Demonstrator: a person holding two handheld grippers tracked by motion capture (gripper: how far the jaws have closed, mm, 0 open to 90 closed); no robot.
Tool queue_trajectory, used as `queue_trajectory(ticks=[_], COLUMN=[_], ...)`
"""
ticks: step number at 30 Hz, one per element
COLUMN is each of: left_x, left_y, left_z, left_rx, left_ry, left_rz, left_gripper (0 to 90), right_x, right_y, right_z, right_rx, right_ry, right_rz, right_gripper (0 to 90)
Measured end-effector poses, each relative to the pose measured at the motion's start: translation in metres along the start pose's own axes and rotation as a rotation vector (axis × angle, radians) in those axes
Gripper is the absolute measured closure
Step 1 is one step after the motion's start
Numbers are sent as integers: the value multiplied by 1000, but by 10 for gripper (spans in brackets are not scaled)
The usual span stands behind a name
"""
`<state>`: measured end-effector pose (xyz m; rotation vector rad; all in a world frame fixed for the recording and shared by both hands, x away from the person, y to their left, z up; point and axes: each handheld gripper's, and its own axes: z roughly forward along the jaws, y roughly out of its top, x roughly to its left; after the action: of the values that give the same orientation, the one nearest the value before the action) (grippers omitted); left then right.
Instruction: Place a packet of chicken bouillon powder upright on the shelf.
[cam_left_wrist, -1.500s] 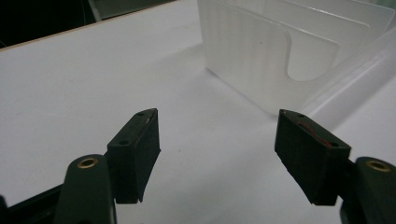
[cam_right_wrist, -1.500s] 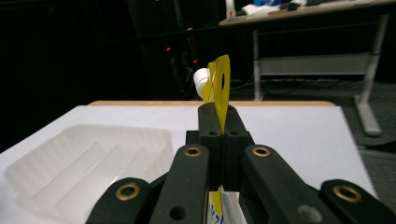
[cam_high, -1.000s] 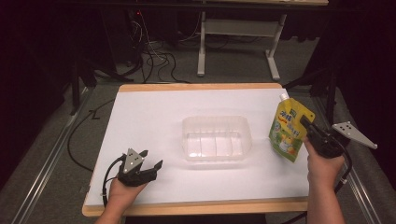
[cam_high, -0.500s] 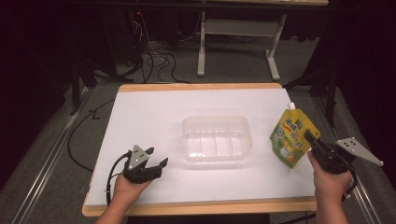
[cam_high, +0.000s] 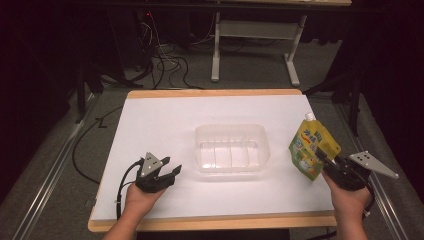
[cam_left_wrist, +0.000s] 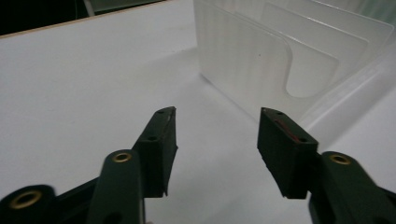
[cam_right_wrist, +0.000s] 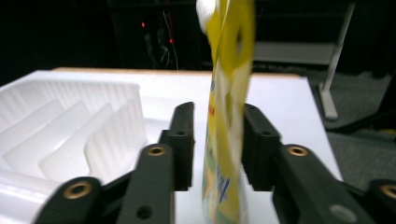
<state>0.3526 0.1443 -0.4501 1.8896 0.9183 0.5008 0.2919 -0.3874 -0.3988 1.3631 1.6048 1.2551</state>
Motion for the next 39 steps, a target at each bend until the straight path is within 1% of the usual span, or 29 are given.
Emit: queue_trajectory(ticks=[1, 2, 3, 4, 5, 6, 7, 8, 9, 10, 11, 12, 13, 14, 15, 16, 17, 18, 19, 20, 22, 23, 24, 26, 30, 32, 33, 39], left_x=[3, 3, 4, 8, 8, 10, 10, 11, 14, 15, 15, 14, 14, 10, 10, 3, 3, 0, -4, -4, -10, -10, -11, -12, -13, -14, -15, -22], left_y=[2, 2, 3, 7, 7, 11, 11, 13, 16, 18, 18, 20, 20, 22, 22, 23, 23, 24, 24, 24, 25, 25, 26, 27, 28, 28, 28, 30], left_z=[7, 7, 11, 20, 20, 31, 31, 37, 51, 58, 58, 70, 70, 79, 79, 85, 85, 86, 88, 88, 90, 90, 90, 90, 90, 90, 90, 93], left_rx=[16, 16, 25, 36, 36, 43, 43, 44, 55, 61, 61, 52, 52, 65, 65, 68, 68, 68, 74, 74, 69, 69, 70, 67, 67, 67, 68, 69], left_ry=[-7, -7, -6, 5, 5, 35, 35, 57, 88, 96, 96, 101, 101, 96, 96, 87, 87, 76, 65, 65, 52, 52, 48, 53, 50, 49, 47, 41], left_rz=[-19, -19, -30, -66, -66, -79, -79, -74, -90, -104, -104, -131, -131, -131, -131, -114, -114, -110, -106, -106, -102, -102, -96, -105, -111, -108, -107, -87], left_gripper=[610, 642, 696, 733, 785, 825, 856, 856, 900, 900, 900, 900, 900, 900, 900, 900, 900, 900, 900, 900, 900, 900, 900, 900, 900, 900, 900, 900], right_x=[-3, -3, -7, -9, -10, -11, -11, -12, -13, -13, -12, -12, -12, -11, -11, -11, -11, -10, -9, -9, -8, -7, -7, -7, -6, -5, -3, 0], right_y=[-5, -5, -8, -9, -10, -11, -11, -11, -11, -11, -11, -10, -10, -10, -9, -9, -9, -9, -9, -9, -8, -8, -8, -7, -6, -6, -4, 0], right_z=[4, 4, 6, 7, 8, 9, 9, 10, 11, 11, 11, 12, 12, 12, 12, 12, 12, 13, 13, 13, 14, 14, 14, 14, 13, 13, 13, 9], right_rx=[24, 24, 39, 44, 47, 50, 50, 51, 51, 51, 53, 53, 53, 54, 55, 55, 55, 56, 58, 58, 59, 58, 55, 49, 44, 43, 43, 20], right_ry=[-9, -9, -8, -2, 3, 9, 9, 17, 19, 20, 16, 15, 15, 19, 21, 20, 20, 15, 4, 4, -7, -16, -19, -24, -17, -14, -15, -7], right_rz=[4, 4, 15, 24, 30, 37, 37, 42, 47, 46, 44, 47, 47, 47, 45, 38, 38, 34, 18, 18, 17, 14, 14, 15, 19, 16, 7, 5], right_gripper=[665, 665, 688, 709, 723, 739, 739, 743, 768, 776, 786, 792, 792, 816, 826, 839, 839, 859, 897, 897, 900, 900, 900, 900, 900, 900, 900, 900])
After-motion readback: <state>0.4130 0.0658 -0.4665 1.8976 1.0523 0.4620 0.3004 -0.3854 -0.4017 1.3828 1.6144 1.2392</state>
